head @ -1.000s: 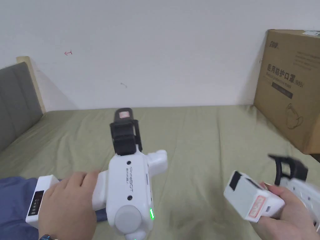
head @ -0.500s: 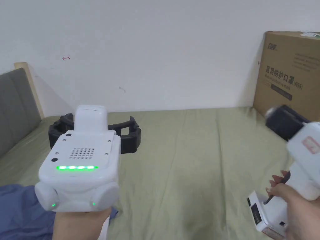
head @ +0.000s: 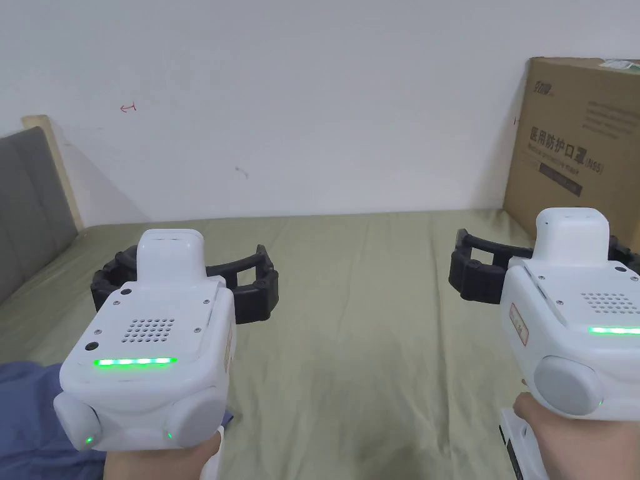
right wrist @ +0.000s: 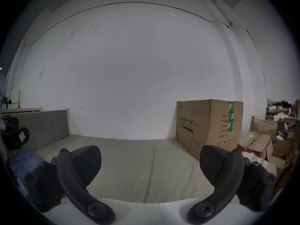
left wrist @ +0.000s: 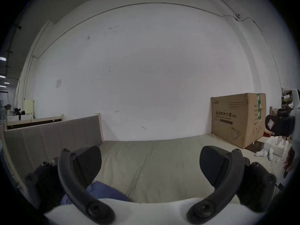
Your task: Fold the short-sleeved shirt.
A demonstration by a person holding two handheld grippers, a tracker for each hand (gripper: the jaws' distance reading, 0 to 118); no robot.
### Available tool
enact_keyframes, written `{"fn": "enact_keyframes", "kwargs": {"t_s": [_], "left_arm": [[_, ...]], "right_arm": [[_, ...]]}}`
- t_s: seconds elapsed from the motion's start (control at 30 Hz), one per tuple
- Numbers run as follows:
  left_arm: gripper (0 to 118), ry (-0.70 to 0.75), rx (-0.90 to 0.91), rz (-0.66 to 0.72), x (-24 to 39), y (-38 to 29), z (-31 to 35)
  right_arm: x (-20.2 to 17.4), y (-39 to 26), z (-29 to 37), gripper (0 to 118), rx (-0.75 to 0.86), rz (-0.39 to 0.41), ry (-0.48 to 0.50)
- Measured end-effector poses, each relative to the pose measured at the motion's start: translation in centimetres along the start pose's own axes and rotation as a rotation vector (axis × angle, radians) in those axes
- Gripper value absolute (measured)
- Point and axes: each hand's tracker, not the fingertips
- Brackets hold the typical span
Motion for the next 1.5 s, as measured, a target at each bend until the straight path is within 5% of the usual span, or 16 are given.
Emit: {"fn": "enact_keyframes", "kwargs": {"t_s": [0.4, 0.47, 0.5, 0.53, 0.57, 0.6, 0.7, 0.97, 1.1, 1.17, 1.3, 1.5], "left_arm": [[115, -0.017, -0.082, 0.013, 0.1, -1.4, -0.5], [77, -0.022, -0.084, 0.008, 0.2, -1.4, -0.4], [39, -0.021, -0.089, 0.008, 0.1, -1.3, -0.5], [0, -0.015, -0.110, 0.007, 0.1, -1.4, -0.9], [0, 0.003, -0.118, 0.003, 0.3, -1.7, -1.0], [0, 0.001, -0.123, 0.012, 0.2, -1.9, -1.1], [0, -0.021, -0.141, 0.011, 0.5, -2.1, -1.3], [0, -0.079, -0.119, -0.025, 0.4, -2.2, -0.5], [0, -0.035, -0.159, -0.008, -3.1, -2.5, 0.7], [0, 0.070, -0.171, -0.024, -6.4, -2.5, 2.3], [0, 0.333, -0.154, -0.089, -13.8, -2.3, 6.8], [0, 0.475, -0.161, -0.047, -19.7, -2.6, 10.8]], "right_arm": [[-1.7, -0.6, 0.4, 118, -0.027, 0.068, 0.069], [-1.7, -0.6, 0.6, 115, -0.036, 0.056, 0.109], [-1.7, -0.7, 0.8, 106, -0.031, 0.058, 0.138], [-1.9, -0.7, 0.9, 61, -0.021, 0.067, 0.130], [-2.2, -0.7, 0.5, 0, -0.036, 0.105, 0.088], [-2.0, -0.9, 0.6, 0, -0.117, 0.117, 0.004], [-1.1, -0.7, -0.2, 0, -0.113, 0.029, 0.085], [-0.2, -0.8, -0.3, 0, -0.112, 0.012, 0.059], [-2.6, -1.2, -1.1, 0, -0.103, 0.028, 0.089], [-5.6, -1.0, -2.0, 0, -0.125, 0.049, 0.173], [-13.1, -0.7, -2.8, 0, -0.216, -0.035, 0.432], [-20.5, 0.2, -0.2, 0, -0.167, 0.069, 0.683]]}}
